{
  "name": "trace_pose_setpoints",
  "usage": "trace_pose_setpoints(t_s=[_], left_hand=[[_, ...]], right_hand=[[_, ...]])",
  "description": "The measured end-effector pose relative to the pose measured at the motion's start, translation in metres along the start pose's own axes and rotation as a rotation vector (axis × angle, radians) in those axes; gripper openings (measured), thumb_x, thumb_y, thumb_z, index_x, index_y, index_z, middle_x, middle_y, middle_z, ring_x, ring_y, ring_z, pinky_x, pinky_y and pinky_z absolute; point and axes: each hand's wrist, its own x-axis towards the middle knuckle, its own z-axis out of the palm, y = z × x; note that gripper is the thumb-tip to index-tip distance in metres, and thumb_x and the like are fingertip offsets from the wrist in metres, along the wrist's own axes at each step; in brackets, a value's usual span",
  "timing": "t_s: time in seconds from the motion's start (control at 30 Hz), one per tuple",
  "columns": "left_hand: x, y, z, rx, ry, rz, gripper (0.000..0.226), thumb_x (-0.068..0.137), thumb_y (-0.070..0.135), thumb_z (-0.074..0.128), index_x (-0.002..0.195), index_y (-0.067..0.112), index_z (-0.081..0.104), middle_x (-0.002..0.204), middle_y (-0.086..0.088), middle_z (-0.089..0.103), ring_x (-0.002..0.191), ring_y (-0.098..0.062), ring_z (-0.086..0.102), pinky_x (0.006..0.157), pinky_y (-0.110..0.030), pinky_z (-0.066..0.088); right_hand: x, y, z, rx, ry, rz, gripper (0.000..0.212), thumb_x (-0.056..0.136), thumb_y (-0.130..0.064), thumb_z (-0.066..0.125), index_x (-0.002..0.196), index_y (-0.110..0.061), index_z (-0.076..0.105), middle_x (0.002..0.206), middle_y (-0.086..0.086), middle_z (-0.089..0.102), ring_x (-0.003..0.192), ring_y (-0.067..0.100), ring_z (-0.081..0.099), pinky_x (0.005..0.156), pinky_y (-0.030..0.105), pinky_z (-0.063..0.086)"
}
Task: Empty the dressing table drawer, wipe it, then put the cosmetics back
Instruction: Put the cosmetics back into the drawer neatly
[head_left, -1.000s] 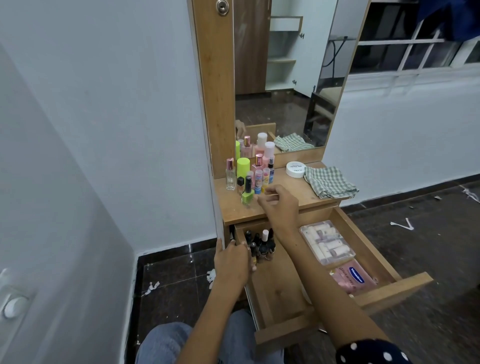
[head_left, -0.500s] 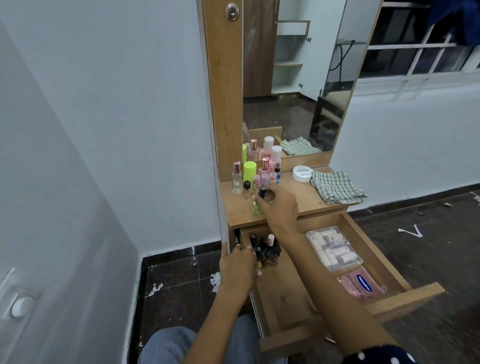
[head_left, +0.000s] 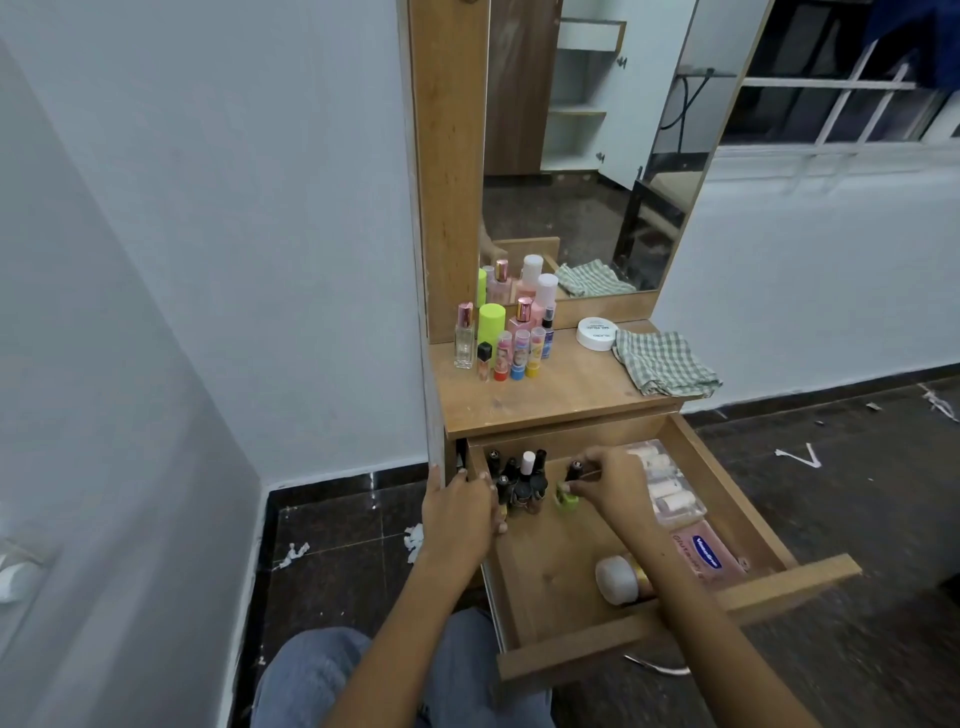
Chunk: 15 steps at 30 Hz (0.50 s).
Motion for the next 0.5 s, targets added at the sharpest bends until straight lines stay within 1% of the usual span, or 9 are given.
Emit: trace_pose_setpoints(t_s=[0.03, 0.07, 0.13, 0.2, 0.27, 0.33, 0.43, 0.47, 0.5], left_hand=[[0.0, 0.0, 0.0, -0.007, 0.0, -0.001, 0.044, 0.09, 0.038, 0.057, 0.13, 0.019, 0.054, 0.127, -0.003, 0.06, 0.133, -0.014, 0.039, 0.115, -0.039, 0.007], [0.0, 0.0, 0.001, -0.013, -0.002, -0.004, 0.044, 0.09, 0.038, 0.057, 0.13, 0.019, 0.054, 0.128, -0.003, 0.059, 0.133, -0.014, 0.039, 0.115, -0.038, 0.006], [0.001, 0.0, 0.001, -0.015, -0.004, 0.002, 0.043, 0.091, 0.037, 0.056, 0.13, 0.02, 0.054, 0.13, -0.003, 0.058, 0.134, -0.014, 0.038, 0.115, -0.039, 0.005], [0.0, -0.001, 0.001, -0.009, 0.001, 0.006, 0.044, 0.092, 0.037, 0.055, 0.132, 0.021, 0.053, 0.132, -0.002, 0.057, 0.134, -0.014, 0.038, 0.116, -0.04, 0.004], [-0.001, -0.001, 0.001, -0.011, -0.008, 0.006, 0.045, 0.092, 0.038, 0.054, 0.134, 0.021, 0.051, 0.134, -0.003, 0.055, 0.135, -0.014, 0.037, 0.116, -0.04, 0.003], [-0.003, -0.001, 0.002, -0.012, -0.005, 0.007, 0.042, 0.093, 0.037, 0.053, 0.132, 0.022, 0.052, 0.135, -0.003, 0.054, 0.135, -0.013, 0.037, 0.116, -0.04, 0.002], [-0.003, -0.001, 0.002, -0.018, 0.011, 0.014, 0.039, 0.094, 0.036, 0.05, 0.131, 0.024, 0.054, 0.136, -0.001, 0.053, 0.135, -0.013, 0.037, 0.116, -0.039, 0.001], [-0.003, -0.001, 0.003, -0.019, 0.008, 0.016, 0.038, 0.095, 0.036, 0.05, 0.131, 0.024, 0.053, 0.136, 0.0, 0.053, 0.136, -0.012, 0.035, 0.116, -0.039, 0.001], [-0.002, -0.001, 0.003, -0.02, 0.004, 0.015, 0.039, 0.095, 0.036, 0.049, 0.131, 0.024, 0.053, 0.137, 0.001, 0.052, 0.137, -0.012, 0.034, 0.116, -0.038, 0.002]], right_hand=[[0.0, 0.001, 0.005, -0.01, -0.003, 0.012, 0.019, 0.06, -0.007, 0.084, 0.069, -0.005, 0.068, 0.07, 0.005, 0.069, 0.07, 0.016, 0.066, 0.065, 0.032, 0.051], [0.0, 0.0, 0.009, -0.024, -0.011, 0.02, 0.019, 0.061, -0.005, 0.084, 0.069, -0.005, 0.067, 0.071, 0.006, 0.07, 0.071, 0.018, 0.066, 0.067, 0.034, 0.051], [-0.002, -0.003, 0.015, -0.014, -0.029, 0.018, 0.021, 0.062, -0.004, 0.082, 0.069, -0.013, 0.065, 0.07, 0.002, 0.068, 0.071, 0.017, 0.065, 0.07, 0.035, 0.053], [-0.004, -0.004, 0.02, 0.006, -0.026, 0.008, 0.025, 0.065, -0.004, 0.08, 0.071, -0.021, 0.062, 0.071, -0.003, 0.065, 0.073, 0.015, 0.064, 0.068, 0.032, 0.053], [-0.007, -0.001, 0.023, -0.026, -0.034, 0.002, 0.022, 0.068, -0.008, 0.078, 0.075, -0.024, 0.065, 0.075, -0.005, 0.067, 0.076, 0.012, 0.064, 0.064, 0.026, 0.049], [-0.009, 0.002, 0.023, -0.072, -0.041, -0.007, 0.017, 0.068, -0.011, 0.077, 0.081, -0.021, 0.072, 0.081, -0.003, 0.071, 0.078, 0.012, 0.064, 0.062, 0.025, 0.046], [-0.009, 0.001, 0.022, -0.095, -0.046, -0.019, 0.014, 0.071, -0.009, 0.074, 0.082, -0.016, 0.073, 0.08, -0.003, 0.069, 0.074, 0.008, 0.058, 0.056, 0.012, 0.035], [-0.009, 0.0, 0.023, -0.105, -0.052, -0.029, 0.013, 0.072, -0.008, 0.073, 0.081, -0.017, 0.073, 0.078, -0.004, 0.068, 0.073, 0.007, 0.057, 0.056, 0.012, 0.035], [-0.009, -0.001, 0.024, -0.113, -0.059, -0.032, 0.012, 0.072, -0.008, 0.073, 0.08, -0.018, 0.072, 0.078, -0.004, 0.069, 0.073, 0.008, 0.059, 0.058, 0.015, 0.037]])
